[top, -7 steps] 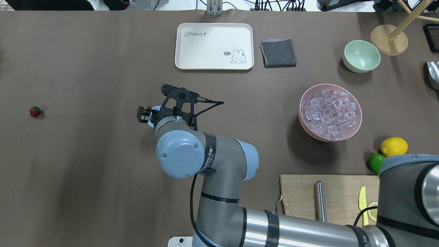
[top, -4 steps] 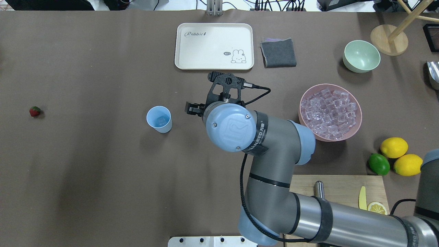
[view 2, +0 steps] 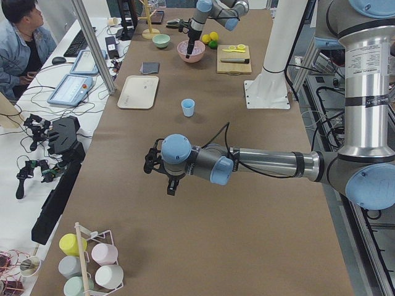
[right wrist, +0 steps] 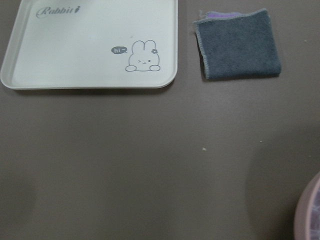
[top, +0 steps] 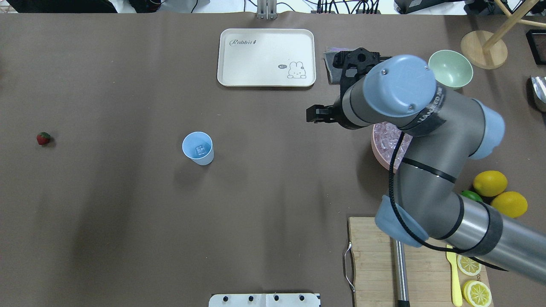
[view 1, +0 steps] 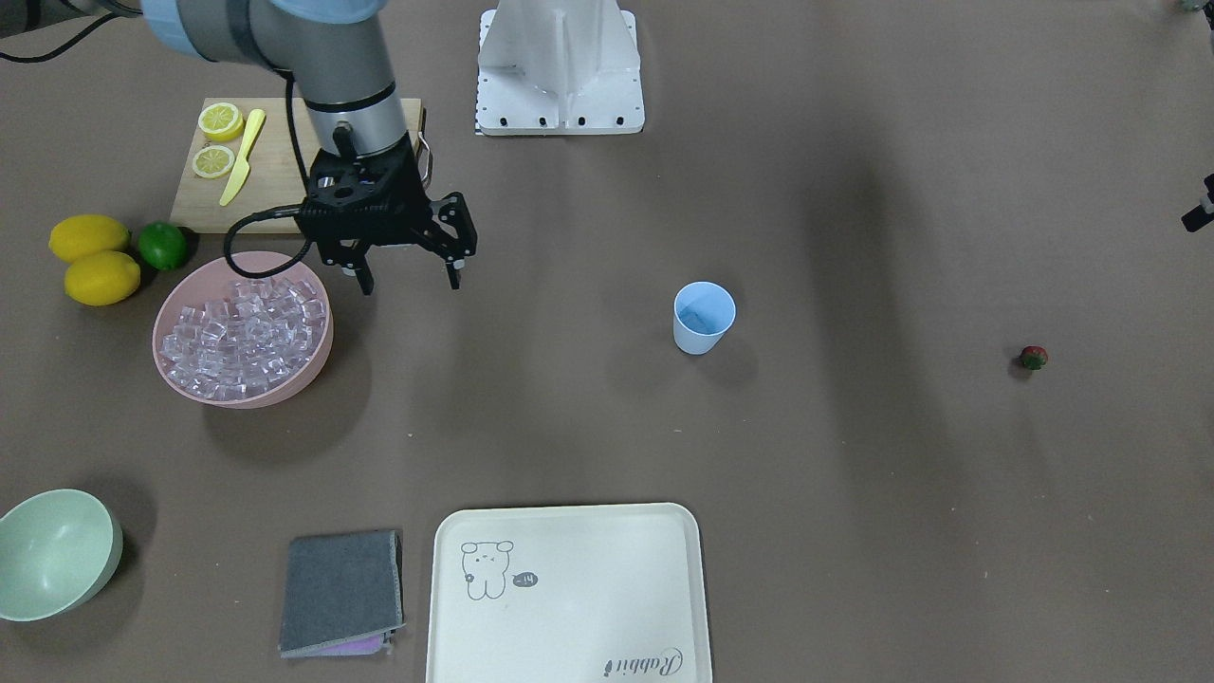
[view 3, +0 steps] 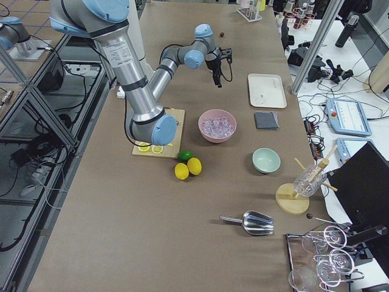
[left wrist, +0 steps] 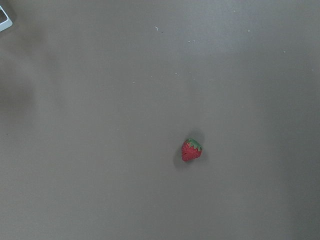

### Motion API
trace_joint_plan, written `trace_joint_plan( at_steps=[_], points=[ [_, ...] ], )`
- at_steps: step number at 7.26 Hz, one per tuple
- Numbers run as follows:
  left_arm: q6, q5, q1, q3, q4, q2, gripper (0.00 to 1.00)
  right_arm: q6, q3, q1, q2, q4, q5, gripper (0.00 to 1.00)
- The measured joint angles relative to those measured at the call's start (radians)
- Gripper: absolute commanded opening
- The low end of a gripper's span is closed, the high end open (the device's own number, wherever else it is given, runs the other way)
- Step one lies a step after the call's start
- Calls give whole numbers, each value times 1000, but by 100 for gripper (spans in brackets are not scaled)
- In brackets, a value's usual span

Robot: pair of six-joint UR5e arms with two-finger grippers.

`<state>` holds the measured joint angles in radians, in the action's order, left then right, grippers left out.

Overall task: Put ice and strawberries in cup
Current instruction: 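Return the right gripper into the pink ice bowl, then grasp a third ice cube with the right gripper and lift it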

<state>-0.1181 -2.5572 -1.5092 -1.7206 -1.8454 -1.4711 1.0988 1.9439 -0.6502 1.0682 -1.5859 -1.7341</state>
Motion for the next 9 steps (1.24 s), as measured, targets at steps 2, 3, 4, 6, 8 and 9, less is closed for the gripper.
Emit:
trace_joint_plan(
  at_steps=[2, 3, 4, 6, 8, 9],
  points=[
    [0, 0, 0, 0, 0, 0, 98, -135, 14, -62, 130, 90, -61, 90],
    [0, 0, 0, 1, 0, 0, 98, -206, 15, -93, 196, 154, -106, 78],
    [0, 0, 0, 1, 0, 0, 98, -275, 14, -118, 245, 188, -143, 67],
    [1, 0, 1, 1, 0, 0, 98, -439, 9, -147, 311, 206, -173, 58],
    [2, -1, 1, 0, 0, 0, 98, -589, 2, -163, 354, 207, -188, 53],
    [2, 0, 1, 0, 0, 0, 98, -626, -6, -165, 363, 207, -191, 50]
  ],
)
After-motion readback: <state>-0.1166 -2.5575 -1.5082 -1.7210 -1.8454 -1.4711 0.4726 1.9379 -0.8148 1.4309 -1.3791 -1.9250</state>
